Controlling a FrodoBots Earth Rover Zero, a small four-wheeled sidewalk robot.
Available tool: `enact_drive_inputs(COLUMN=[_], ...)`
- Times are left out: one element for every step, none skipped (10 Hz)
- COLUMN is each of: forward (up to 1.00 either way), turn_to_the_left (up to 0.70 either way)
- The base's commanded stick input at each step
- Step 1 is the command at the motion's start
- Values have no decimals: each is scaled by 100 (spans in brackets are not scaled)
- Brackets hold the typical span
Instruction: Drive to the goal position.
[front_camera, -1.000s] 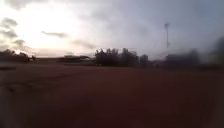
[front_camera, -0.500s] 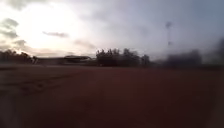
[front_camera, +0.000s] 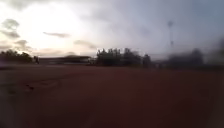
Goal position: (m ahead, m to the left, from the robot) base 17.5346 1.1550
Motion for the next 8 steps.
enact_drive_inputs(forward=[70,70,70,70,70,70,70,70], turn_to_the_left=[0,0,0,0,0,0,0,0])
